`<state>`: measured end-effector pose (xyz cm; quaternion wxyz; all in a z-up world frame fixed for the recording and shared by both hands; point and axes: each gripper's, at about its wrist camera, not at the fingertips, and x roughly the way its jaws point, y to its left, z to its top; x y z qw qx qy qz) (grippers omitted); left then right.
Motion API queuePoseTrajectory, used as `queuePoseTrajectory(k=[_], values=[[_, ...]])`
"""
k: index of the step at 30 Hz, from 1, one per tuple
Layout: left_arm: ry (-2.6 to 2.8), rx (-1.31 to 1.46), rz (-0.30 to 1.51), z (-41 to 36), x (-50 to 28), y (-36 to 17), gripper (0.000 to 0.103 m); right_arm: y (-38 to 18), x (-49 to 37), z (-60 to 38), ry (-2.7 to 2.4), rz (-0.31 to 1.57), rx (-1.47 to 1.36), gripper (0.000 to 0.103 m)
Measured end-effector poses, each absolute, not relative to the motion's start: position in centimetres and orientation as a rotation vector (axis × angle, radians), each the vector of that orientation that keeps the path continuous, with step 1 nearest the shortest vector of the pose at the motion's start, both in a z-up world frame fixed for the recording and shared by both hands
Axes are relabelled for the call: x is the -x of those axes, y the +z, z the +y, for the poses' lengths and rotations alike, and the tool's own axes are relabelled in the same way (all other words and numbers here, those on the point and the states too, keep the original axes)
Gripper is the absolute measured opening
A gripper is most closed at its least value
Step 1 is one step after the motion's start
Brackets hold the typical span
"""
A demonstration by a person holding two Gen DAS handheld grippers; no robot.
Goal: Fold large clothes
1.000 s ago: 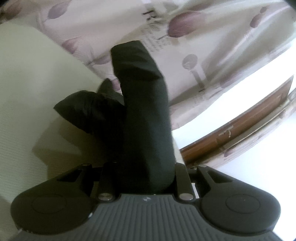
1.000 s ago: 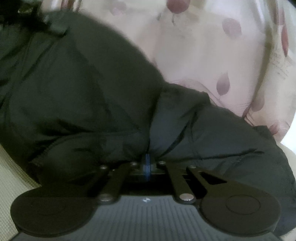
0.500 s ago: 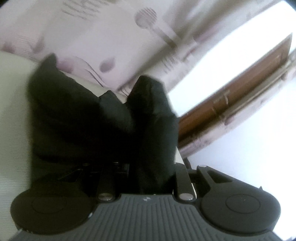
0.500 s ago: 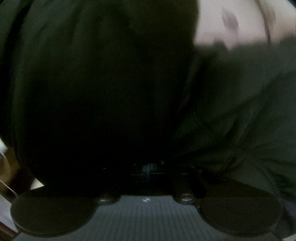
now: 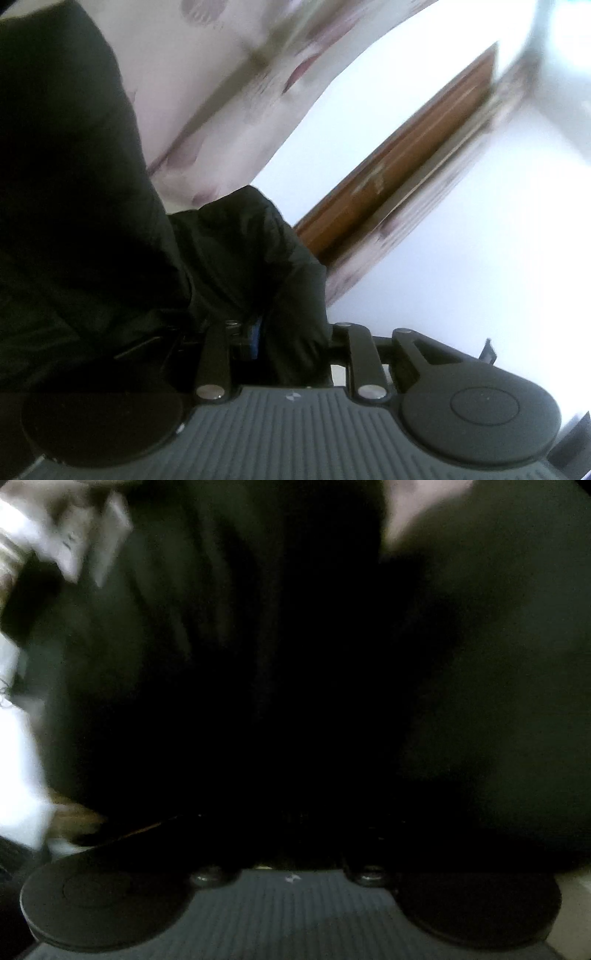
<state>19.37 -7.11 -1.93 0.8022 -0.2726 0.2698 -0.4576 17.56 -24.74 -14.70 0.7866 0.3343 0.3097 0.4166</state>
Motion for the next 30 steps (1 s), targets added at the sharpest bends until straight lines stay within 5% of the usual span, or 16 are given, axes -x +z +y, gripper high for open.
queuePoseTrajectory(k=[2,4,6,10,15,20,24,26,27,30], values=[[-0.984,0.588,0.503,-6.6,-18.4,-2.9,0.026,-14.2,-16.6,-29.2,0.841,0.603,-0.776,0.017],[-0.99,0.562,0.46,-6.9,-17.8,-3.8,0.033,-13.2,-15.9,-33.3,0.781,0.528,-0.829,0.052],[-0.992,0.491,0.434,-8.0,-17.0,-4.4,0.04,-11.2,-15.7,-36.3,0.714,0.458,-0.828,0.073],[-0.996,0.383,0.368,-10.2,-15.9,-4.6,0.06,-4.6,-16.4,-38.6,0.684,0.36,-0.671,0.075],[-0.984,0.303,0.33,-12.5,-15.1,-5.1,0.069,4.1,-19.0,-32.0,0.829,0.4,-0.316,0.076],[-0.963,0.246,0.287,-12.9,-13.6,-5.4,0.077,6.6,-23.9,-22.2,0.892,0.538,0.125,0.077],[-0.926,0.229,0.243,-13.2,-12.9,-5.8,0.085,5.0,-25.9,-17.5,0.896,0.631,0.271,0.074],[-0.903,0.231,0.234,-13.1,-12.4,-6.0,0.088,3.9,-26.9,-16.3,0.912,0.665,0.304,0.024],[-0.87,0.231,0.24,-13.0,-12.0,-6.1,0.091,3.2,-27.0,-15.4,0.869,0.676,0.339,0.015],[-0.827,0.285,0.24,-10.9,-9.9,-6.2,0.101,2.7,-25.7,-15.1,0.836,0.626,0.424,0.008]])
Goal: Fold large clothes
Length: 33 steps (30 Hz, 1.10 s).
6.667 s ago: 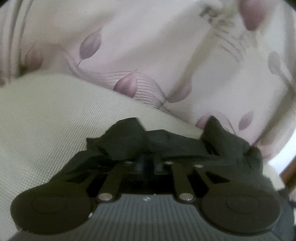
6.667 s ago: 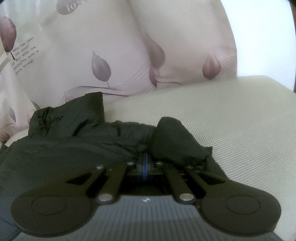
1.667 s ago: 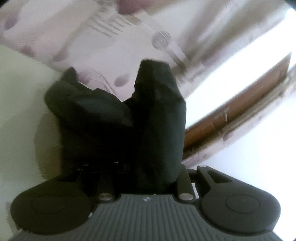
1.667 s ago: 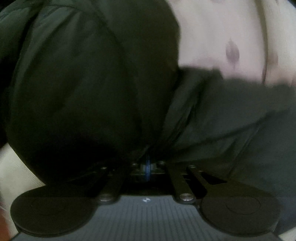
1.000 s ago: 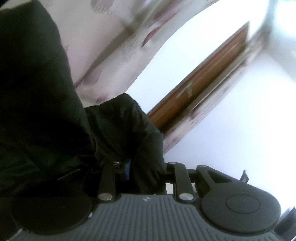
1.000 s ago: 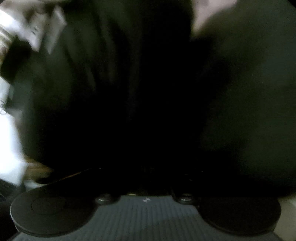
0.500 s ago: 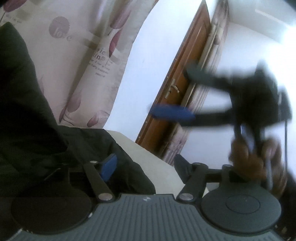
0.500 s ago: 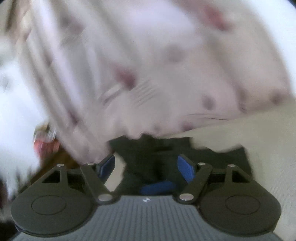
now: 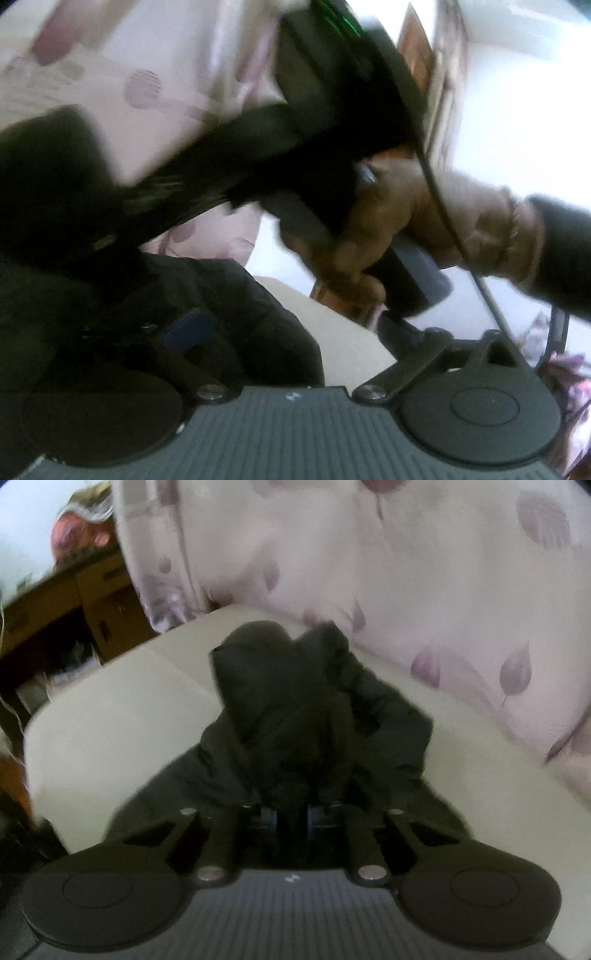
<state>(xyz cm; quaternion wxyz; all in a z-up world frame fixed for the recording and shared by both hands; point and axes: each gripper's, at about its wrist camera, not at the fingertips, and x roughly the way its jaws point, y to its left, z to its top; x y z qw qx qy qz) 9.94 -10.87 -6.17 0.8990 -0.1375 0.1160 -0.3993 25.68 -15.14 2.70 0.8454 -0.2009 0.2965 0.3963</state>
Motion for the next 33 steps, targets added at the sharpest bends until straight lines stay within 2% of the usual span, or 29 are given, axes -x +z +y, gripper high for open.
queuePoseTrajectory(k=[5,9,14,19,20,21,23,27,33], values=[[-0.658,0.359,0.17,-5.0,-5.6,-5.1,0.103,4.2,-25.3,-20.5,0.783,0.509,0.269,0.005],[-0.498,0.342,0.176,-1.9,-6.1,-4.9,0.103,2.8,-24.4,-24.6,0.729,0.459,0.16,0.004],[-0.522,0.34,0.362,-2.8,-10.2,-7.8,0.102,-1.5,-24.2,-29.5,0.668,0.469,-0.064,0.003],[-0.488,0.254,0.329,-4.5,-10.0,-9.2,0.102,-2.8,-21.7,-33.2,0.646,0.397,-0.294,0.006],[-0.484,0.265,0.33,-3.9,-10.1,-9.2,0.102,-2.7,-21.1,-34.5,0.608,0.389,-0.338,0.016],[-0.484,0.275,0.332,-3.8,-10.3,-9.4,0.102,-2.7,-20.6,-35.7,0.557,0.403,-0.363,0.046],[-0.488,0.289,0.333,-3.7,-10.2,-9.6,0.102,-3.1,-20.1,-37.3,0.497,0.44,-0.391,0.092],[-0.498,0.288,0.329,-3.4,-10.0,-9.5,0.102,-4.9,-20.6,-38.0,0.569,0.561,-0.49,0.092],[-0.5,0.273,0.322,-4.1,-9.8,-9.3,0.102,-3.9,-23.4,-32.6,0.64,0.631,-0.456,0.092]])
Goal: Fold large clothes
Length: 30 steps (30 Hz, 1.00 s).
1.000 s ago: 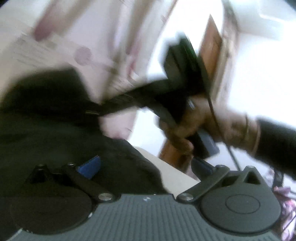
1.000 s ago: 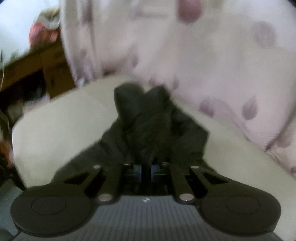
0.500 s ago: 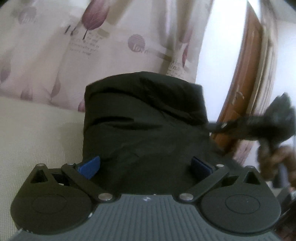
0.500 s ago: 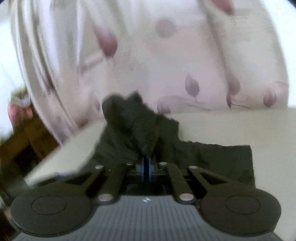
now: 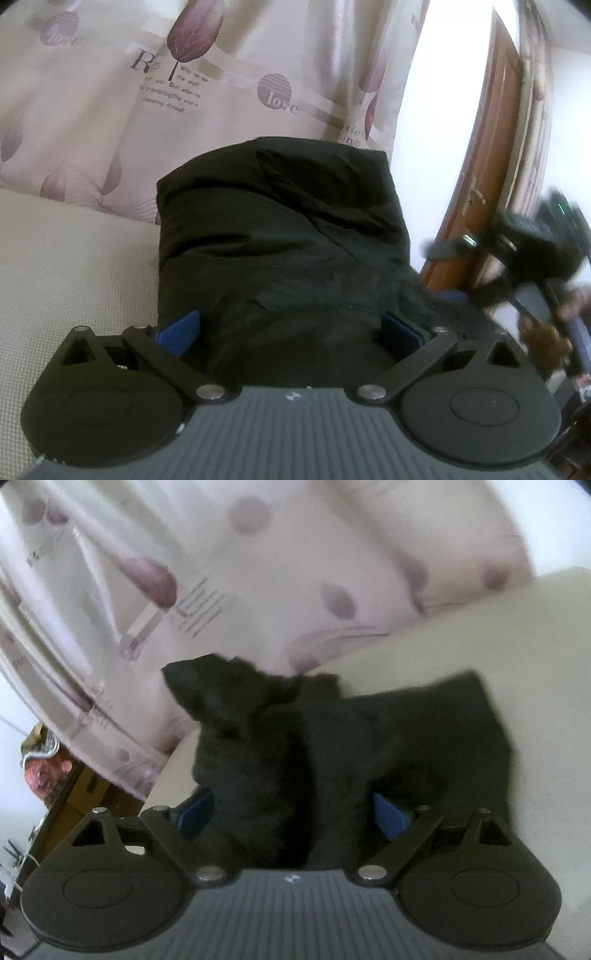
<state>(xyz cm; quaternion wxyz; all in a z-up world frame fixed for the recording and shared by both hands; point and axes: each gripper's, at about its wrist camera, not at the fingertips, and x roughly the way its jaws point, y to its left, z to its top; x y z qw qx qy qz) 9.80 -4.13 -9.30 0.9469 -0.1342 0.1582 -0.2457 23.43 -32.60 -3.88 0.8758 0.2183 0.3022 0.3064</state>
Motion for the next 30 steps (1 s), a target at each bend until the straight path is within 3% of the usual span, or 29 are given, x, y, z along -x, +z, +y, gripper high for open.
queuePoseTrajectory(k=[5,6,8,12,17,20,24,30], values=[[-0.495,0.272,0.324,-4.6,-9.8,-9.2,0.102,-2.3,-26.6,-26.3,0.633,0.678,-0.222,0.09],[-0.495,0.266,0.323,-4.7,-9.8,-9.3,0.102,-2.3,-26.8,-25.4,0.633,0.667,-0.156,0.069],[-0.5,0.245,0.321,-4.9,-9.6,-9.4,0.102,-2.9,-27.0,-24.1,0.635,0.642,-0.043,0.046],[-0.5,0.279,0.277,-4.3,-8.8,-9.0,0.102,-2.4,-25.3,-22.4,0.633,0.523,0.174,0.022],[-0.449,0.328,0.202,-3.4,-7.2,-7.2,0.103,0.6,-21.6,-22.7,0.576,0.301,0.294,0.015],[-0.469,0.276,0.25,-4.3,-7.3,-7.1,0.103,0.4,-20.1,-24.6,0.525,0.245,0.301,0.012],[-0.494,0.229,0.306,-6.1,-7.3,-8.4,0.103,-1.0,-20.0,-28.6,0.444,0.247,0.215,0.002],[-0.526,0.287,0.392,-6.7,-5.6,-11.0,0.103,-4.0,-21.1,-33.6,0.418,0.344,0.068,0.0]])
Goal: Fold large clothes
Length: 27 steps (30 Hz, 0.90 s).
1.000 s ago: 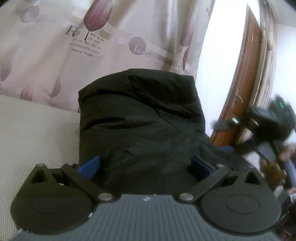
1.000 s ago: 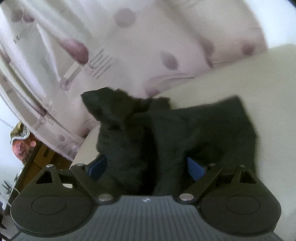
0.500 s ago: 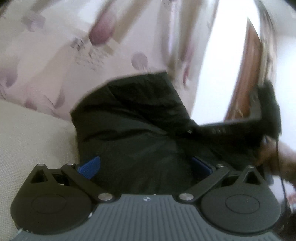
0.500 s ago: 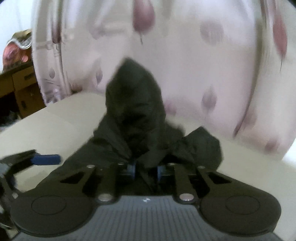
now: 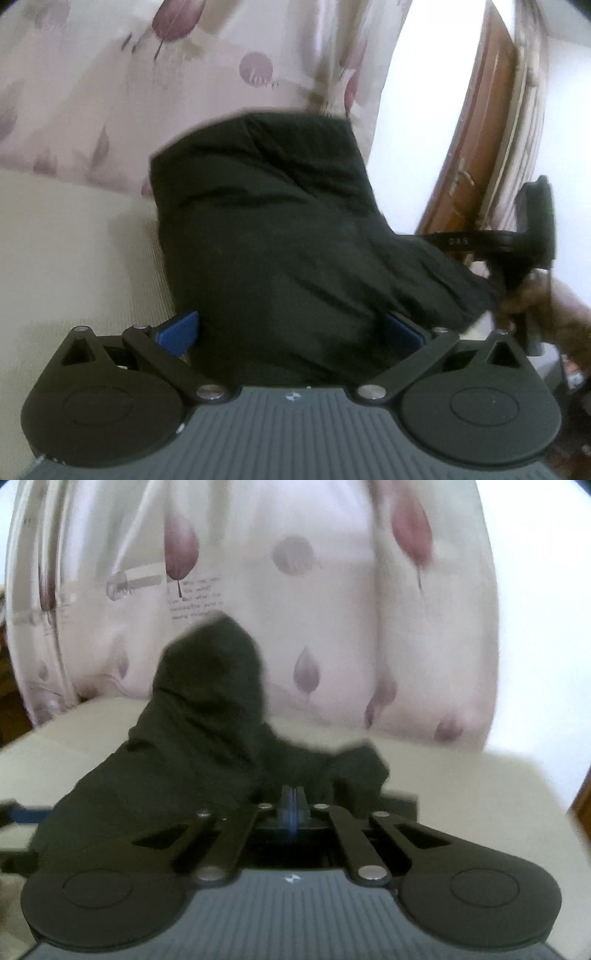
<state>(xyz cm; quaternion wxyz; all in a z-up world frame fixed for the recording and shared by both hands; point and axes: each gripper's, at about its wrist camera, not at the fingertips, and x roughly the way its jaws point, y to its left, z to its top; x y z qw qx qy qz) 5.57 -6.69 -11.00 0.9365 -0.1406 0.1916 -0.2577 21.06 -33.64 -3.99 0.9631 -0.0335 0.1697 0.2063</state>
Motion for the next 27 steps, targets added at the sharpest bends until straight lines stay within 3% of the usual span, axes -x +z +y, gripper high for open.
queuePoseTrajectory(k=[4,6,7,9,10,11,15,19,21,22,23,24,27], values=[[-0.493,0.269,0.413,-6.4,-5.0,-12.4,0.103,-4.3,-22.3,-34.8,0.477,0.409,-0.101,0.0],[-0.489,0.273,0.433,-6.4,-5.5,-12.5,0.103,-4.1,-23.8,-35.8,0.532,0.464,-0.243,0.008],[-0.49,0.27,0.431,-6.5,-5.7,-12.4,0.103,-4.1,-24.7,-36.4,0.561,0.517,-0.32,0.015],[-0.493,0.251,0.421,-6.9,-5.9,-12.1,0.103,-4.1,-25.7,-36.9,0.596,0.573,-0.427,0.075],[-0.494,0.246,0.417,-7.0,-5.9,-12.1,0.103,-3.9,-26.0,-37.0,0.617,0.591,-0.45,0.087],[-0.496,0.24,0.412,-7.2,-5.7,-12.3,0.103,-3.7,-26.3,-36.7,0.637,0.604,-0.474,0.093],[-0.514,0.212,0.407,-7.7,-5.5,-12.8,0.103,-2.2,-27.8,-34.2,0.708,0.725,-0.48,0.098],[-0.509,0.199,0.402,-7.9,-4.8,-13.2,0.103,-1.4,-28.3,-28.5,0.629,0.806,-0.189,0.096],[-0.489,0.206,0.406,-7.9,-4.5,-13.2,0.103,-1.7,-27.6,-25.5,0.654,0.753,0.033,0.034],[-0.47,0.221,0.413,-7.7,-4.2,-13.3,0.103,-1.7,-27.3,-24.6,0.654,0.735,0.084,0.031],[-0.45,0.234,0.423,-7.7,-3.9,-13.4,0.103,-1.4,-26.8,-24.0,0.656,0.699,0.133,0.021],[-0.429,0.246,0.452,-7.7,-3.6,-13.8,0.103,-0.8,-26.0,-23.4,0.672,0.651,0.191,0.016],[-0.425,0.279,0.508,-8.0,-3.1,-14.8,0.103,1.0,-24.3,-22.9,0.683,0.546,0.243,0.014]])
